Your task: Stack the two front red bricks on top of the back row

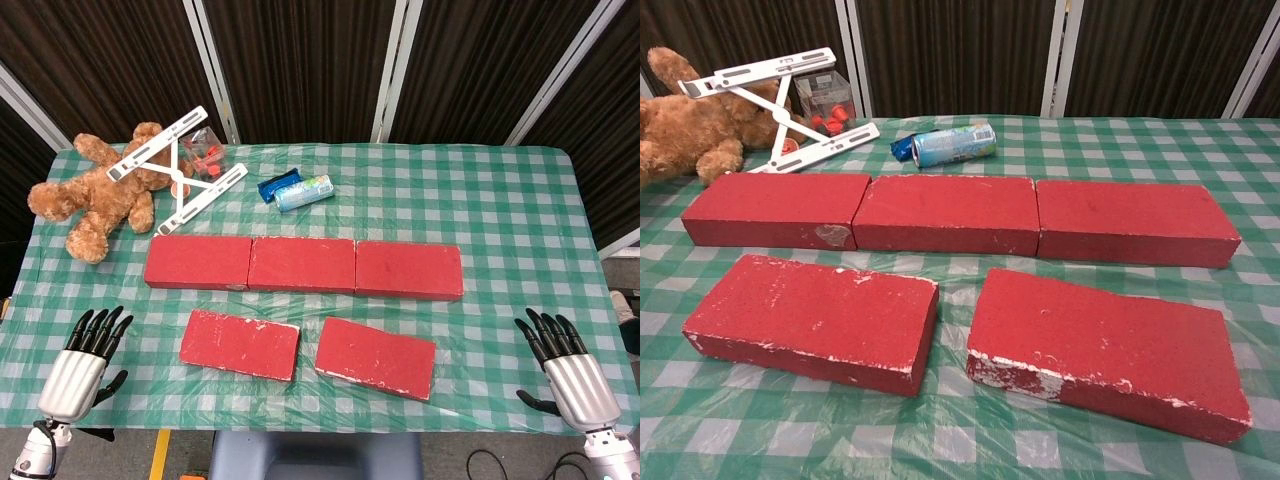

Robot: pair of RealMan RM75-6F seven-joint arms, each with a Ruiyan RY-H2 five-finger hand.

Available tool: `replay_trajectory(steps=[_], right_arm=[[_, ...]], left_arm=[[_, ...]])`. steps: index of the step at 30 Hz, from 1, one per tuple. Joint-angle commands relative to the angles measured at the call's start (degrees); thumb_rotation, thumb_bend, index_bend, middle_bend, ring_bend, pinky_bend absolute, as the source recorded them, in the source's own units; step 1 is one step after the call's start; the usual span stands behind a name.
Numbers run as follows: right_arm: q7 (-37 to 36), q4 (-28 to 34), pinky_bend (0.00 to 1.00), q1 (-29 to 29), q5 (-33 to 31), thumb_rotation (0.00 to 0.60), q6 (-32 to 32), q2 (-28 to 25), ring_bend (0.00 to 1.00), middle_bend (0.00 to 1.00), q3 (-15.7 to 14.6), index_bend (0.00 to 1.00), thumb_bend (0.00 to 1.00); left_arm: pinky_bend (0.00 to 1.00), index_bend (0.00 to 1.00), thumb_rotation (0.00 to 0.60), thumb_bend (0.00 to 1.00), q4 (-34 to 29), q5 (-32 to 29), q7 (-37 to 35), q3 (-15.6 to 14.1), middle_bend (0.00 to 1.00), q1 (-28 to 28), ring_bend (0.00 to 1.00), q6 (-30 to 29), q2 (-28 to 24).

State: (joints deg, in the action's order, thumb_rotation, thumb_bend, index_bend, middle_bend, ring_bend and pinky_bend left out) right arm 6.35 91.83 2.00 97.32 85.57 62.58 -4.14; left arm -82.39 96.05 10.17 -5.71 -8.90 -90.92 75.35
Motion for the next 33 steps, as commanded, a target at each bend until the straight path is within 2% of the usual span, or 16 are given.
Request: replay_trajectory(steps=[1,5,8,13,19,33], right_arm=[[-0.1,0.1,0.00,0.1,0.6,0.600,-0.2,0.0,0.00,0.00,-0.3,0.00,0.09],[0.1,0.2,0.00,0.3,1.2,0.600,-0.6,0.1,0.00,0.00,-0.7,0.00,0.09],[0.5,0.2,0.00,0.5,1.9,0.600,-0.9,0.3,0.00,0.00,-1.0,0.00,0.09],[1.0,0.5,0.00,0.6,2.4,0.600,-1.2,0.6,0.00,0.00,-1.3,0.00,0.09],[1.3,0.7,0.00,1.1,2.4,0.600,-2.4,0.7,0.00,0.00,-1.6,0.00,0.09],[0.9,0.8,0.00,1.3,1.9,0.600,-2.8,0.5,0.00,0.00,-1.5,0.00,0.09]], left_arm=[[0.02,0.00,0.600,0.28,-0.5,1.1,-0.8,-0.8,0.00,-0.3,0.00,1.2,-0.3],[0.02,0.00,0.600,0.28,-3.4,4.7,-3.3,-2.6,0.00,-4.2,0.00,7.2,-3.2],[0.02,0.00,0.600,0.27,-8.6,5.7,-5.5,-2.9,0.00,-9.8,0.00,15.7,-7.3],[0.01,0.00,0.600,0.28,-15.1,4.2,-7.6,-1.5,0.00,-17.7,0.00,27.9,-10.4],[0.00,0.00,0.600,0.28,-16.8,-0.1,-7.3,1.1,0.00,-23.4,0.00,37.4,-9.5],[0.00,0.00,0.600,0.27,-18.4,-9.7,-2.0,4.5,0.00,-30.8,0.00,49.9,-8.6]])
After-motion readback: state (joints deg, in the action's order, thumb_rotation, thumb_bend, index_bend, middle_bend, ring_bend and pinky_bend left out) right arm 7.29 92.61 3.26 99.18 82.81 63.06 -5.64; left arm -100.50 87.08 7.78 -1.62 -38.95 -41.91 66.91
